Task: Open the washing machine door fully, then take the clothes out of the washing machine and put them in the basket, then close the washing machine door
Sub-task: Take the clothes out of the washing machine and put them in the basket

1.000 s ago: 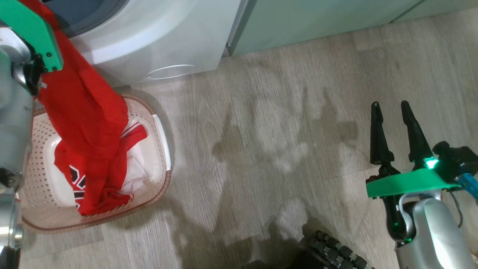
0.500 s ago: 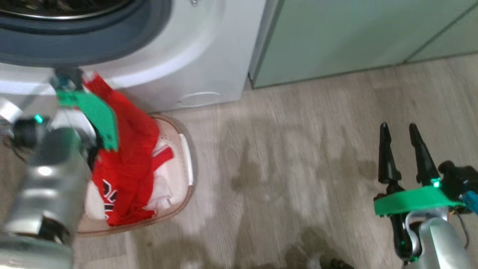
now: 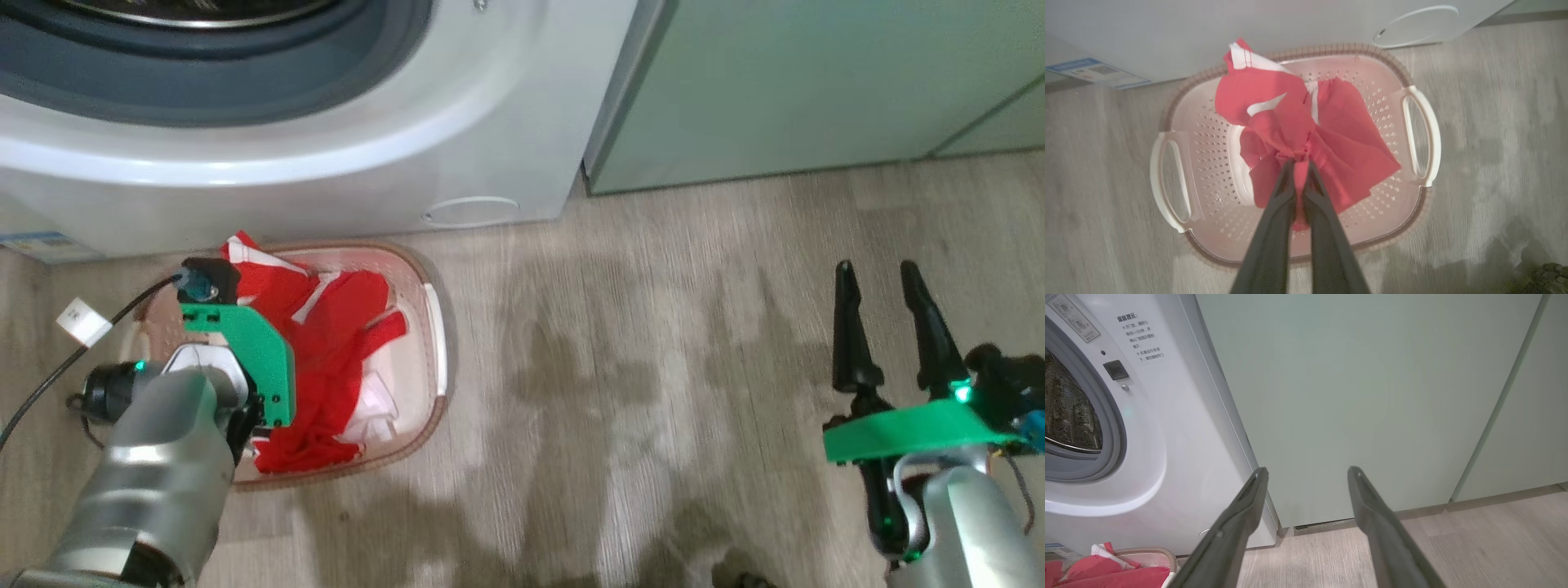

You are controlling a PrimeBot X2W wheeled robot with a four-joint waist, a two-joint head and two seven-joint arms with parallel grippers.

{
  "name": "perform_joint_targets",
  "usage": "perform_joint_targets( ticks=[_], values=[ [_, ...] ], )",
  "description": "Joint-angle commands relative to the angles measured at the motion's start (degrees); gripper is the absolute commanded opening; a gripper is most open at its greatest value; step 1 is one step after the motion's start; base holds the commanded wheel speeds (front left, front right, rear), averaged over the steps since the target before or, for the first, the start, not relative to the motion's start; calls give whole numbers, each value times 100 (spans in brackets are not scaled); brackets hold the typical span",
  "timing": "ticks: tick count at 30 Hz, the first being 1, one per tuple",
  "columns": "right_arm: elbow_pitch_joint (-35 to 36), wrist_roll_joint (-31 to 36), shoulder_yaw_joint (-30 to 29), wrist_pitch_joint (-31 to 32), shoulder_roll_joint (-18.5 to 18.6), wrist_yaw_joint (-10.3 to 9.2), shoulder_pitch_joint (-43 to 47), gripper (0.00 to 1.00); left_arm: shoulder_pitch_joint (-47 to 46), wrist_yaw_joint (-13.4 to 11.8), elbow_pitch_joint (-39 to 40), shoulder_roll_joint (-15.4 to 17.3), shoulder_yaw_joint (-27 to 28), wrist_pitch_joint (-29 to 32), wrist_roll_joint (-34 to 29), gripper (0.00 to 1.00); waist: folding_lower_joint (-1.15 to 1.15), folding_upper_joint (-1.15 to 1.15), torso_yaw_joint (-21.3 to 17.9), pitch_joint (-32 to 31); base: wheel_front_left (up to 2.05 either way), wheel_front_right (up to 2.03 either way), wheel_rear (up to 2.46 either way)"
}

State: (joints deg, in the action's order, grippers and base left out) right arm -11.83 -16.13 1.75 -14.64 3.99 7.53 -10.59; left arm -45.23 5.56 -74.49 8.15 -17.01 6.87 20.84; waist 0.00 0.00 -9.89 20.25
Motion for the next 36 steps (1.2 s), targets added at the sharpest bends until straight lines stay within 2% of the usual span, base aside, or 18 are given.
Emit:
perform_joint_targets(
  ticks=[1, 6, 8, 11, 19, 20, 21, 22, 23, 29, 36],
  values=[
    [201, 25, 123, -36, 100, -4, -145, 100, 40, 35, 76, 185, 160, 126, 80, 0, 0, 0, -129, 269, 0, 0, 0],
    [243, 29, 83, -36, 89, -4, -263, 100, 224, 79, 61, 209, 259, 873, 309, 0, 0, 0, -286, 674, 0, 0, 0],
    [273, 30, 75, -36, 77, -4, -313, 100, 231, 59, 59, 260, 314, 927, 382, 0, 0, 0, -341, 845, 0, 0, 0],
    [329, 30, 63, -36, 60, -4, -405, 100, 119, -88, 61, 377, 388, 687, 436, 0, 0, 0, -400, 1121, 0, 0, 0],
    [360, 46, 23, -36, -3, -4, -610, 100, -208, -114, 69, 515, 480, -118, 533, 0, 0, 0, -382, 1564, 0, 0, 0],
    [345, 45, 31, -36, -12, -4, -622, 100, -206, -122, 68, 527, 475, -217, 530, 9, 0, 0, -380, 1546, 0, 0, 0],
    [328, 44, 39, -36, -20, -4, -631, 100, -192, -135, 67, 530, 473, -307, 531, 48, 0, 0, -376, 1513, 0, 0, 0],
    [310, 43, 47, -36, -27, -4, -635, 100, -159, -154, 65, 520, 477, -375, 541, 92, 0, 0, -370, 1458, 0, 0, 0],
    [292, 40, 54, -36, -32, -4, -629, 100, -120, -181, 64, 507, 492, -462, 560, 100, 0, 0, -359, 1389, 0, 0, 0],
    [224, 54, 114, -36, -24, -4, -518, 100, 58, -147, 61, 425, 510, -1140, 610, 100, 0, 0, -267, 906, 0, 0, 0],
    [123, 49, 164, -36, 92, -4, -232, 100, 352, 90, 193, 296, 456, -2076, 652, 100, 0, 0, -104, 14, 0, 0, 0]
  ],
)
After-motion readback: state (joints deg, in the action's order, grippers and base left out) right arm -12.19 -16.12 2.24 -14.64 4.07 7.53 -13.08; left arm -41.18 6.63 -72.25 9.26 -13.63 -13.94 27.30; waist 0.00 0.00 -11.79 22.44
